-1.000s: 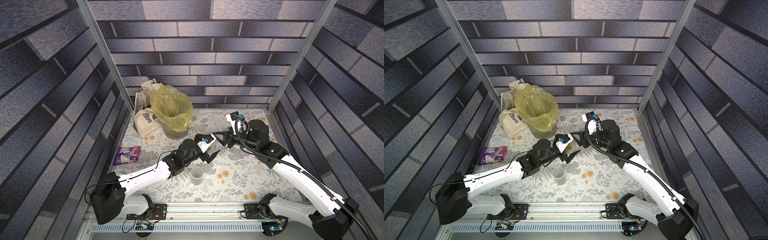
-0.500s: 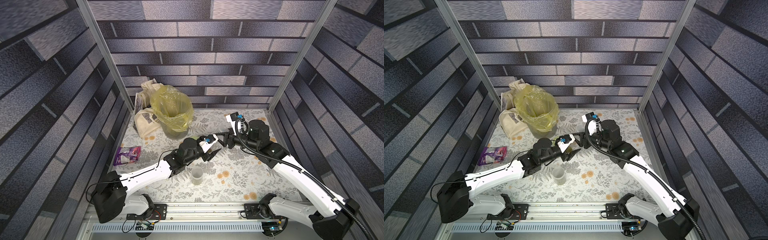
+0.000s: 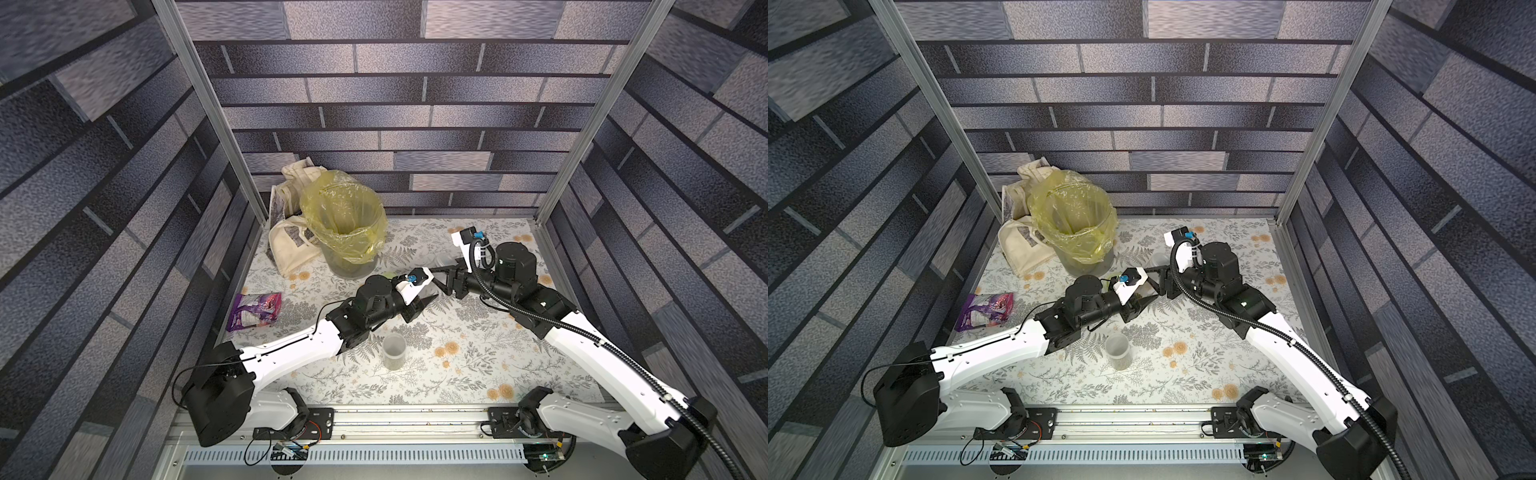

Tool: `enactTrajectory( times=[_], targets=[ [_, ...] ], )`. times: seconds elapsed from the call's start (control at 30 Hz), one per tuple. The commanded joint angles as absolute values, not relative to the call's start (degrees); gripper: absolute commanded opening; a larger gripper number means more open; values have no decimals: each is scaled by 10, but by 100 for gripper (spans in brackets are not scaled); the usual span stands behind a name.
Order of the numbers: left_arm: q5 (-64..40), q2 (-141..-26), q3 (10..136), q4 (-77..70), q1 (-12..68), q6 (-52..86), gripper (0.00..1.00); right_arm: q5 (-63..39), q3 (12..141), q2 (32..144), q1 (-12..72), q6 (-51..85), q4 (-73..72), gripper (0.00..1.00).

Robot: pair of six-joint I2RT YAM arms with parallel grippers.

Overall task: Empty moldy mung beans from jars
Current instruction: Pick up the jar from the center of the board.

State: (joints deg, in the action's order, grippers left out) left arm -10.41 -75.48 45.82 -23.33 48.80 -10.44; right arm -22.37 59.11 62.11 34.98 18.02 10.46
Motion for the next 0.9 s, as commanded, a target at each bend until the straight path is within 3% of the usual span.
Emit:
enactTrajectory(
  times=[0.0,0.23,0.4,0.63,0.87],
  targets=[
    [-145,-742,463,-266,476,-74,49,-262,585,611,353,217,75,53],
    [-163,-745,467,-256,468,-62,54,-263,581,614,353,222,68,54],
    [-151,-742,462,-262,466,-62,49,-265,579,613,353,222,66,58],
    [-141,-720,454,-263,459,-50,45,-243,568,607,353,223,59,77],
    [-106,-707,449,-239,459,-58,49,-229,566,602,353,245,57,83]
  ],
)
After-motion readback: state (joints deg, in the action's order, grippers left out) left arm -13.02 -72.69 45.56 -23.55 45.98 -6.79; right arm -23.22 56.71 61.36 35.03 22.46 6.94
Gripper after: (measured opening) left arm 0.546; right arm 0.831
